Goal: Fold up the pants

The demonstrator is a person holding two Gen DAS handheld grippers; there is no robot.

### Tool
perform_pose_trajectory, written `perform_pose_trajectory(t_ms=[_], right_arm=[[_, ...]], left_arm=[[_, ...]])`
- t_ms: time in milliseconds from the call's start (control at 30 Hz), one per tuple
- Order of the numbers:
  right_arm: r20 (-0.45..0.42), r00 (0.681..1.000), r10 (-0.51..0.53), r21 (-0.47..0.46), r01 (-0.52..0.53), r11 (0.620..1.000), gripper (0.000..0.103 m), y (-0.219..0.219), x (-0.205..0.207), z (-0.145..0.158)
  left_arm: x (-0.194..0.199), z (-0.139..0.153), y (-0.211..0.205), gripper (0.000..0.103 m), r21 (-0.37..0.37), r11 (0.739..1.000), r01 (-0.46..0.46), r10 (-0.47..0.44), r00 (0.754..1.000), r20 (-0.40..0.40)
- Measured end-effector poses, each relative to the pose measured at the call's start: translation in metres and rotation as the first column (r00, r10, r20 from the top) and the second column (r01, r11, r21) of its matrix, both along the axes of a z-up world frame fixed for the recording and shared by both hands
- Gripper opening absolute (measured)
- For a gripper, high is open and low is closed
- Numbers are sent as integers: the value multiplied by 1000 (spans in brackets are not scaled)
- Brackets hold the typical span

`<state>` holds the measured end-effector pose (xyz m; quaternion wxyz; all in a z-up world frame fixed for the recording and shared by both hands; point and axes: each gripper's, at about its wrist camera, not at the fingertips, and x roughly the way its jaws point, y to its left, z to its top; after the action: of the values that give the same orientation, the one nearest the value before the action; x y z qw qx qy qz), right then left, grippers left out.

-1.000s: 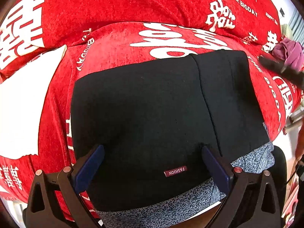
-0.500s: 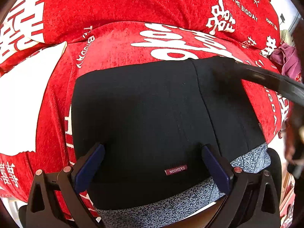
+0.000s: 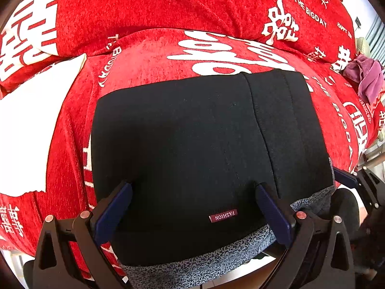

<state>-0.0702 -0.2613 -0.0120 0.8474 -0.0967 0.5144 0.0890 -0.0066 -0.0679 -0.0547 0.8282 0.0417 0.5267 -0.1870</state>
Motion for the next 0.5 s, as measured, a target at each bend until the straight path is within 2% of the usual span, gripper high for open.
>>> perform_pose_trajectory(t_ms=[67,133,167,233,300,333,400,433,500], right_arm=[[-13,999,-32,37,33,999,83,-8,1,-3],[-27,999,-41,52,42,998,83,-11,1,3],[-6,999,-47,66,47,997,83,-13,-2,15],[93,995,-39,85,32,996,85,-12,-10,41],[182,983,6,136,-31,990,85,-8,-17,62],[188,982,29,158,-60,986,85,-5,-18,64],[128,989,69,199,-94,976,85,1,-12,51],[85,994,66,196,-82,977,85,2,-8,40],[-6,1000,28,175,-26,984,87,-1,0,12]], left_arm=[[0,1,1,102,-3,1000,4,-4,1000,-2],[-2,7,8,102,-12,999,-30,30,999,-23],[-4,11,15,102,-35,998,-52,51,998,-29],[-8,18,34,102,-97,991,-94,92,995,-30],[-11,18,50,102,-110,984,-140,137,990,-37],[-13,14,57,102,-117,981,-154,149,987,-52],[-15,0,65,102,-127,978,-168,156,983,-96],[-16,-7,68,102,-121,976,-179,165,979,-117],[-17,-25,73,102,-161,966,-202,173,969,-177]])
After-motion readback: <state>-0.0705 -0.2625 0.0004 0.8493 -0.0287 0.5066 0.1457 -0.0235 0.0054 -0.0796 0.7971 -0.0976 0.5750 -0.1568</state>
